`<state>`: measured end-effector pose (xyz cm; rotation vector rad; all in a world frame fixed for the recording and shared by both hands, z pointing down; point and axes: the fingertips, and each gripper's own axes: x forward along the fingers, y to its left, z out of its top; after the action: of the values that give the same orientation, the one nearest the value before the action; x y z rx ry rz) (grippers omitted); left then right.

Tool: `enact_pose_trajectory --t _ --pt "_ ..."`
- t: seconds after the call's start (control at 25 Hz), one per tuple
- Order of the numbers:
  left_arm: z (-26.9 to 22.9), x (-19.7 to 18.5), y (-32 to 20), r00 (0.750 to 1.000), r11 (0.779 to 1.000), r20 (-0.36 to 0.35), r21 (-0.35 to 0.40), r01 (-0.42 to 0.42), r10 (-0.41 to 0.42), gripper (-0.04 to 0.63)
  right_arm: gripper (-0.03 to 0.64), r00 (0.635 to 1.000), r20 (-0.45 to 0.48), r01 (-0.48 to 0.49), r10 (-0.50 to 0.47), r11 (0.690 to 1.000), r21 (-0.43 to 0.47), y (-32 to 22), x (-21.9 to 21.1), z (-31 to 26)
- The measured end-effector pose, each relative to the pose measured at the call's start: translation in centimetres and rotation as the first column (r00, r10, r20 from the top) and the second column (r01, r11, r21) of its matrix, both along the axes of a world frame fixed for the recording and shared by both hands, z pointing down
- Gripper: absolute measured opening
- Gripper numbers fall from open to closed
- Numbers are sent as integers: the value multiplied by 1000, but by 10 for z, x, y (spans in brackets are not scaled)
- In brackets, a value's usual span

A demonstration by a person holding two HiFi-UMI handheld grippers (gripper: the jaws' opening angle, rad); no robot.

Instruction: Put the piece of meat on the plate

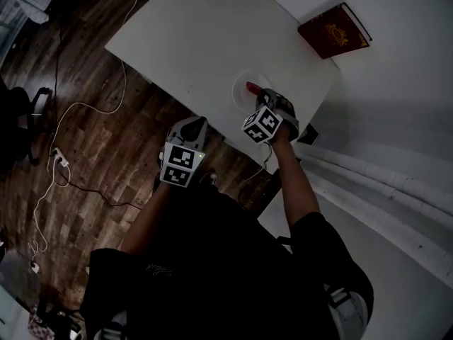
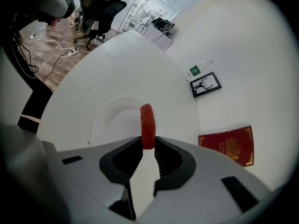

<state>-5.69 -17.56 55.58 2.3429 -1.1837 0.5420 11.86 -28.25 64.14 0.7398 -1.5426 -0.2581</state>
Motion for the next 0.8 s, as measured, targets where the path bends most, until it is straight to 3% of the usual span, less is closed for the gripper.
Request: enact_pose_trajectory --t 0.52,0.8 --pt "4 2 -3 1000 1000 -6 -16 -15 15 3 92 994 -107 42 -34 997 72 -5 6 15" --pt "5 7 -3 999 999 4 -24 -35 35 3 92 994 -103 34 -26 997 73 -8 7 20"
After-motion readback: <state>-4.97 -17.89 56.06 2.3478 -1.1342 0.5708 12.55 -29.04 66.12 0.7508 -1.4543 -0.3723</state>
